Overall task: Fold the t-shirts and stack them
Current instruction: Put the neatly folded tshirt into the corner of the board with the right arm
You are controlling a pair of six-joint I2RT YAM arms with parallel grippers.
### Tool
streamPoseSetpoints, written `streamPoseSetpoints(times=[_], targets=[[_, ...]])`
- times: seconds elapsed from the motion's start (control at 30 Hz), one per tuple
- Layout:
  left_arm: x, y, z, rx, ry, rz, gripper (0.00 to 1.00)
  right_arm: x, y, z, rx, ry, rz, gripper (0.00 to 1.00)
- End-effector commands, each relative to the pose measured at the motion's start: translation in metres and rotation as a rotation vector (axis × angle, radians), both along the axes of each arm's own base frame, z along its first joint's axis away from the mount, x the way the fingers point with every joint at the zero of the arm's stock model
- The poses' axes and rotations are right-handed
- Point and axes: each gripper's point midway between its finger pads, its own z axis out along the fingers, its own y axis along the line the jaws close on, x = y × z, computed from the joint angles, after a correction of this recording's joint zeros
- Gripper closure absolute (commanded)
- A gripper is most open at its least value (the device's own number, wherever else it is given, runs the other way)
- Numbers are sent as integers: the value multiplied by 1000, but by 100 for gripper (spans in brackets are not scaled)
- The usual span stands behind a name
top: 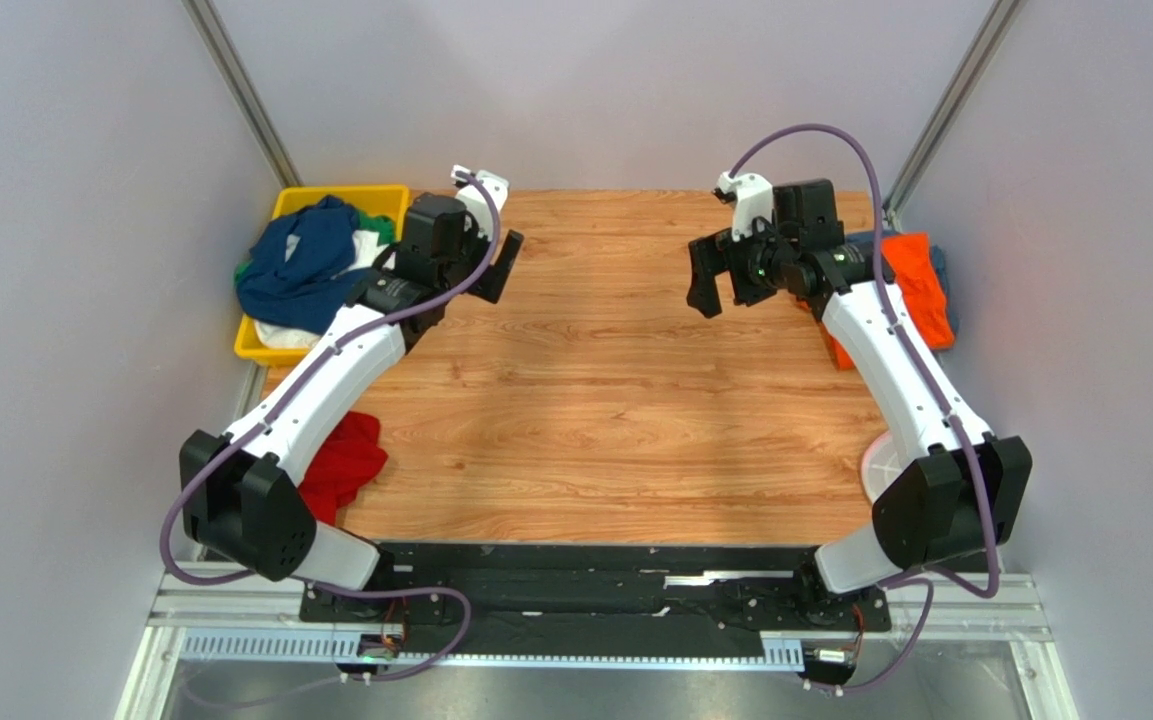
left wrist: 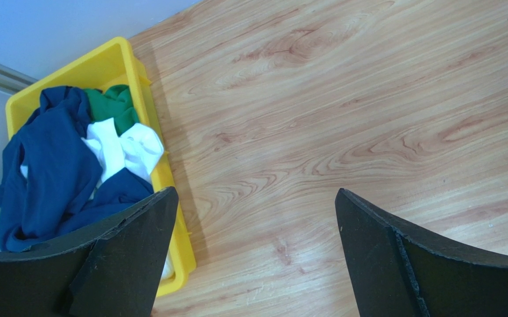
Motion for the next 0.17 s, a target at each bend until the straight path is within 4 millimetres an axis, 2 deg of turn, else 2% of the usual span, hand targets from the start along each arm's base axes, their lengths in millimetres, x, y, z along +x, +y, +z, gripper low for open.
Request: streamPoseSetpoints(times=[0.0,0.13], targets=[[4,-3,4,-25,-21,10,2,3,0,10,-7,-58,-10,0],[3,-2,5,-25,-25,12,2,2,0,10,-10,-62,-9,0]])
